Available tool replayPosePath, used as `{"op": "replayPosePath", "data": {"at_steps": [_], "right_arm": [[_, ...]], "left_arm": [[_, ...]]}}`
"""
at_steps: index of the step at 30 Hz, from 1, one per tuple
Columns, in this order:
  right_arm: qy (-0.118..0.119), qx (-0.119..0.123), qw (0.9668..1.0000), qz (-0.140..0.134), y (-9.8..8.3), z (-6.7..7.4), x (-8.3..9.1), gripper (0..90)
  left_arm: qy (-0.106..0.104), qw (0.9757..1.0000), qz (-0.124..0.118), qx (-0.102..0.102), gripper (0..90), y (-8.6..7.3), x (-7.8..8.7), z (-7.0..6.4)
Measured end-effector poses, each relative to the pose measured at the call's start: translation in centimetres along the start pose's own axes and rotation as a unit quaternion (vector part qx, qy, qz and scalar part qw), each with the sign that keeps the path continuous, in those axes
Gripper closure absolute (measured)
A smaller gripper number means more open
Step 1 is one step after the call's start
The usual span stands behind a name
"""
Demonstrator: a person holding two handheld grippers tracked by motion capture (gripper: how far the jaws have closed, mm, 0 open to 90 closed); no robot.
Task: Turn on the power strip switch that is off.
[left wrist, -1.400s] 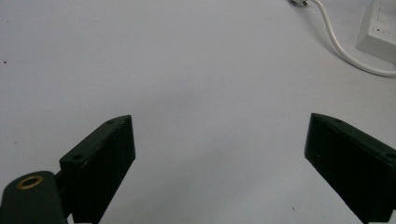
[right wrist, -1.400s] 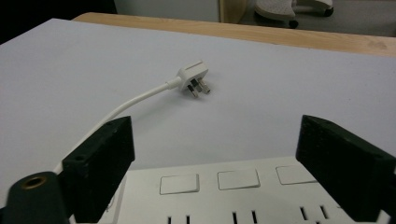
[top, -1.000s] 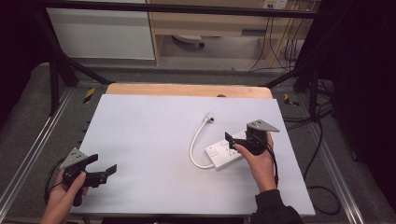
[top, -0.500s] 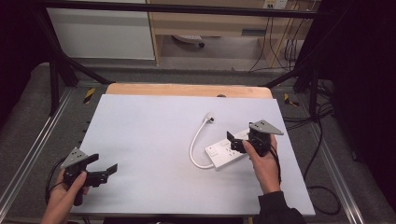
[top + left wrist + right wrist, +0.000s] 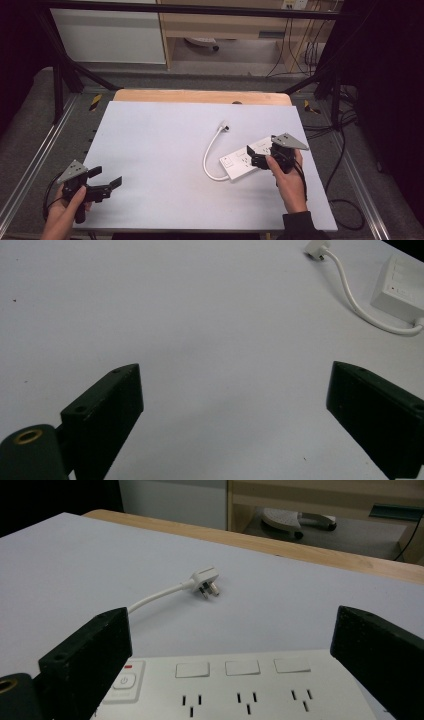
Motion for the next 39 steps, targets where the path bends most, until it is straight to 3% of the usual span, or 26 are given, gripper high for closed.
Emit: {"op": "replayPosePath", "data": {"at_steps": [12,20,25,32,39], "right_arm": [[0.014,-0.008,0.9998,-0.013,-0.6,-1.1,3.4,3.7],[0.006,0.003,0.9999,-0.012,-2.2,-2.2,5.6,4.2],[0.006,-0.005,0.9999,-0.008,-3.2,-3.2,6.1,4.6],[0.004,-0.019,0.9995,0.026,-5.5,-4.6,5.3,5.7],[-0.015,-0.007,0.9955,0.093,-7.9,-5.5,3.2,5.6]], "left_arm": [[0.002,1.0000,-0.003,0.004,7.9,0.0,0.2,0.1],[0.001,1.0000,-0.003,0.006,7.8,-0.1,0.2,0.2],[0.000,1.0000,-0.003,0.006,7.8,-0.1,0.2,0.1],[-0.002,1.0000,-0.002,0.005,7.7,-0.1,0.2,0.1],[-0.002,1.0000,-0.002,0.005,7.7,0.0,0.2,0.1]]}}
Point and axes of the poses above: each handheld gripper's, and its own axes: x roughly backward along the jaws, y roughly out of its top, z roughly to its left, the point moved 5 cm from there along -x, roughly forward along the jaws, and after that the axes turned 12 degrees about -x, right-handed, at the moved point
